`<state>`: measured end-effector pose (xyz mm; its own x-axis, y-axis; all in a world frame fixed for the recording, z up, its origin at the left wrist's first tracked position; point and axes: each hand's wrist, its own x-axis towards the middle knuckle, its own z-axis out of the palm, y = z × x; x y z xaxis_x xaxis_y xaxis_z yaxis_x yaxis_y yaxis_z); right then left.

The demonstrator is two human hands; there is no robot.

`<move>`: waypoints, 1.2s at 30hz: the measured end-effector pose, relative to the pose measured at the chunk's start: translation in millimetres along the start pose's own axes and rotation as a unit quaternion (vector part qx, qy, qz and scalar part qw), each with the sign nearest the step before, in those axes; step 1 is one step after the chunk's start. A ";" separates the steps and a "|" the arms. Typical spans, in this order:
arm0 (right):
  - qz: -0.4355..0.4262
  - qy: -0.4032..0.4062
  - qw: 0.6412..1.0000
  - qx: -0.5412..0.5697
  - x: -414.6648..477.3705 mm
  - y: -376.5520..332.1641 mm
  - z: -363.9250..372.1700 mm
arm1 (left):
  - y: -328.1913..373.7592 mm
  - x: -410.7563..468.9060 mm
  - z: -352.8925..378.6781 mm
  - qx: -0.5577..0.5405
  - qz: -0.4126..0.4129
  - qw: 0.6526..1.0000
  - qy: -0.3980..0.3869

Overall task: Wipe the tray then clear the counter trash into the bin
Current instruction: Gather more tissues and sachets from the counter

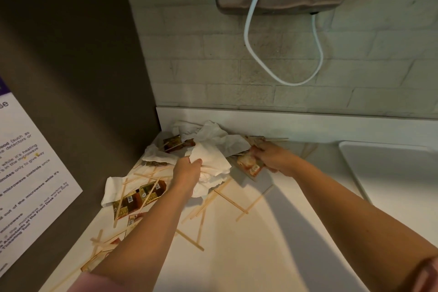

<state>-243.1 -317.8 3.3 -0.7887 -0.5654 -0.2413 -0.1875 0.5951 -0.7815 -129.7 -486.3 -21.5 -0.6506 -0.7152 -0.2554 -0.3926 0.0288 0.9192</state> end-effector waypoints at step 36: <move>-0.190 0.019 0.940 -0.281 -5.4 -36.4 59.8 | 15.6 -1.8 26.0 -0.292 -0.047 0.955 -0.025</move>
<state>-197.0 -370.5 -1.3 -0.6201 -0.7842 0.0227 -0.7318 0.5678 -0.3769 -151.6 -466.4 -14.4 -0.6669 -0.6602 -0.3454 -0.0312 -0.4384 0.8982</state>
